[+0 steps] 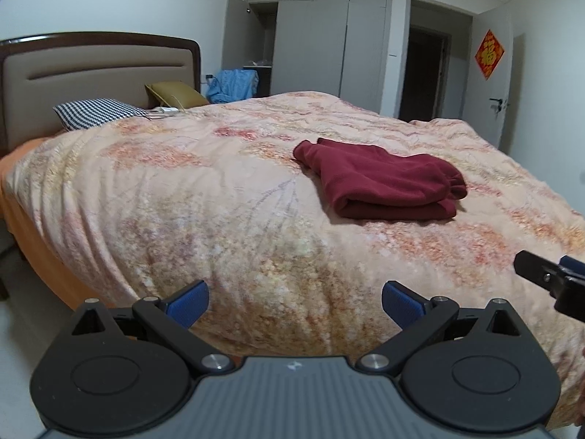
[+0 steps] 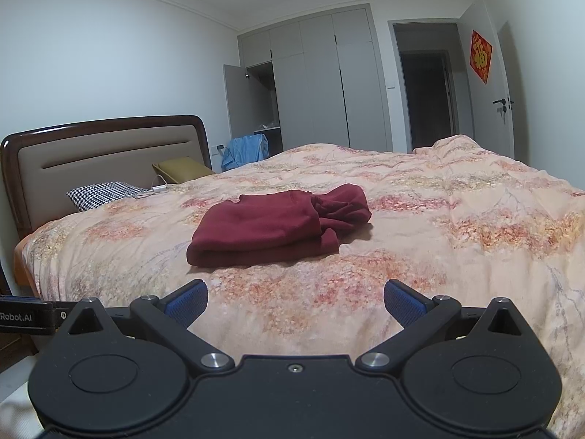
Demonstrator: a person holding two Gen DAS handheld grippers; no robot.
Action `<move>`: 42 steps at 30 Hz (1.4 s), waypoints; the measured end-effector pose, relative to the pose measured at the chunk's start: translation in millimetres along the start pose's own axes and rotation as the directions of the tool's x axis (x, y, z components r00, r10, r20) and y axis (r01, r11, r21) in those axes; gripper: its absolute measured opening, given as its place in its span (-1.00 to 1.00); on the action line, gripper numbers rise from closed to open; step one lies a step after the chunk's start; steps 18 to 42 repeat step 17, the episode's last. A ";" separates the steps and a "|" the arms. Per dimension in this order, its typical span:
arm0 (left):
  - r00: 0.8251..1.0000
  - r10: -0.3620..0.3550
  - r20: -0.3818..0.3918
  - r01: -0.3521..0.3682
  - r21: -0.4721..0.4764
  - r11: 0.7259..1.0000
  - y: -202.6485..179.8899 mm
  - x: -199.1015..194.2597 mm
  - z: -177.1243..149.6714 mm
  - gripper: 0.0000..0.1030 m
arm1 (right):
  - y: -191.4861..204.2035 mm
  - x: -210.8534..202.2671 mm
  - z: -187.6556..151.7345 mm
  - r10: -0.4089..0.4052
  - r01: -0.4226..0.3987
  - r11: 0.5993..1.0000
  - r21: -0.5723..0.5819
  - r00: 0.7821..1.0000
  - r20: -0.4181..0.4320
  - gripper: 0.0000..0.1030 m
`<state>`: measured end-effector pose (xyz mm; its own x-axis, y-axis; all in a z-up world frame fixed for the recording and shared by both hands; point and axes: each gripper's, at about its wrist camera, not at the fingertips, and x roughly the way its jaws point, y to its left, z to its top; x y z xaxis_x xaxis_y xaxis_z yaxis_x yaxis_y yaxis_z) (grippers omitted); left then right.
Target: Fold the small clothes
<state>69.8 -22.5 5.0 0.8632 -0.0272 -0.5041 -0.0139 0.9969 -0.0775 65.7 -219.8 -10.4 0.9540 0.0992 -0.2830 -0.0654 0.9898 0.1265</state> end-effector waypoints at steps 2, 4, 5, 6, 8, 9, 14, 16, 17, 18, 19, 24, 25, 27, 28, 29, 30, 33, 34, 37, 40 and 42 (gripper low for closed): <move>1.000 -0.002 -0.008 0.002 -0.007 1.000 0.9 0.9 0.4 1.00 | 0.0 0.2 -0.1 0.000 0.000 1.000 0.001 1.000 0.000 0.99; 1.000 -0.011 -0.009 0.011 -0.010 1.000 1.4 0.7 0.2 1.00 | 0.0 0.5 -0.5 -0.001 0.001 1.000 0.003 1.000 0.001 0.99; 1.000 -0.015 -0.007 0.014 -0.010 1.000 1.4 0.2 0.0 1.00 | -0.1 0.5 -0.5 -0.001 0.001 1.000 0.002 1.000 0.001 0.99; 1.000 -0.014 -0.007 0.014 -0.012 1.000 1.5 0.1 0.1 1.00 | -0.2 0.5 -0.5 -0.001 0.001 1.000 0.002 1.000 0.000 0.99; 1.000 -0.018 -0.012 0.018 -0.011 1.000 1.4 1.0 0.0 1.00 | -0.7 0.4 -0.7 0.000 0.000 1.000 0.004 1.000 -0.002 0.99; 1.000 -0.018 -0.015 0.018 -0.012 1.000 1.2 1.2 -0.3 1.00 | -0.9 0.4 -0.6 -0.001 0.001 1.000 0.004 1.000 -0.002 0.99; 1.000 -0.008 -0.017 0.007 -0.009 1.000 0.1 1.6 -1.5 1.00 | -1.6 0.6 -0.5 -0.002 0.002 1.000 0.006 1.000 -0.002 0.99; 1.000 -0.004 -0.016 0.004 -0.008 1.000 -0.1 1.6 -1.6 1.00 | -1.7 0.7 -0.7 -0.002 0.002 1.000 0.007 1.000 -0.003 0.99; 1.000 -0.004 -0.015 0.004 -0.008 1.000 -0.2 1.6 -1.7 1.00 | -2.0 0.8 -0.9 -0.002 0.002 1.000 0.008 1.000 -0.003 0.99; 1.000 -0.004 -0.015 0.004 -0.008 1.000 -0.2 1.6 -1.7 1.00 | -2.0 0.8 -0.9 -0.002 0.002 1.000 0.008 1.000 -0.003 0.99; 1.000 -0.004 -0.015 0.004 -0.008 1.000 -0.2 1.6 -1.7 1.00 | -2.0 0.8 -0.9 -0.002 0.002 1.000 0.008 1.000 -0.003 0.99; 1.000 -0.004 -0.015 0.004 -0.008 1.000 -0.2 1.6 -1.7 1.00 | -2.0 0.8 -0.9 -0.002 0.002 1.000 0.008 1.000 -0.003 0.99; 1.000 -0.004 -0.015 0.004 -0.008 1.000 -0.2 1.6 -1.7 1.00 | -2.0 0.8 -0.9 -0.002 0.002 1.000 0.008 1.000 -0.003 0.99; 1.000 -0.004 -0.015 0.004 -0.008 1.000 -0.2 1.6 -1.7 1.00 | -2.0 0.8 -0.9 -0.002 0.002 1.000 0.008 1.000 -0.003 0.99; 1.000 -0.004 -0.015 0.004 -0.008 1.000 -0.2 1.6 -1.7 1.00 | -2.0 0.8 -0.9 -0.002 0.002 1.000 0.008 1.000 -0.003 0.99; 1.000 -0.004 -0.015 0.004 -0.008 1.000 -0.2 1.6 -1.7 1.00 | -2.0 0.8 -0.9 -0.002 0.002 1.000 0.008 1.000 -0.003 0.99; 1.000 -0.004 -0.015 0.004 -0.008 1.000 -0.2 1.6 -1.7 1.00 | -2.0 0.8 -0.9 -0.002 0.002 1.000 0.008 1.000 -0.003 0.99; 1.000 -0.004 -0.015 0.004 -0.008 1.000 -0.2 1.6 -1.7 1.00 | -2.0 0.8 -0.9 -0.002 0.002 1.000 0.008 1.000 -0.003 0.99; 1.000 -0.004 -0.015 0.004 -0.008 1.000 -0.2 1.6 -1.7 1.00 | -2.0 0.8 -0.9 -0.002 0.002 1.000 0.008 1.000 -0.003 0.99; 1.000 -0.004 -0.015 0.004 -0.008 1.000 -0.2 1.6 -1.7 1.00 | -2.0 0.8 -0.9 -0.002 0.002 1.000 0.008 1.000 -0.003 0.99; 1.000 -0.004 -0.015 0.004 -0.008 1.000 -0.2 1.6 -1.7 1.00 | -2.0 0.8 -0.9 -0.002 0.002 1.000 0.008 1.000 -0.003 0.99; 1.000 -0.004 -0.015 0.004 -0.008 1.000 -0.2 1.6 -1.7 1.00 | -2.0 0.8 -0.9 -0.002 0.002 1.000 0.008 1.000 -0.003 0.99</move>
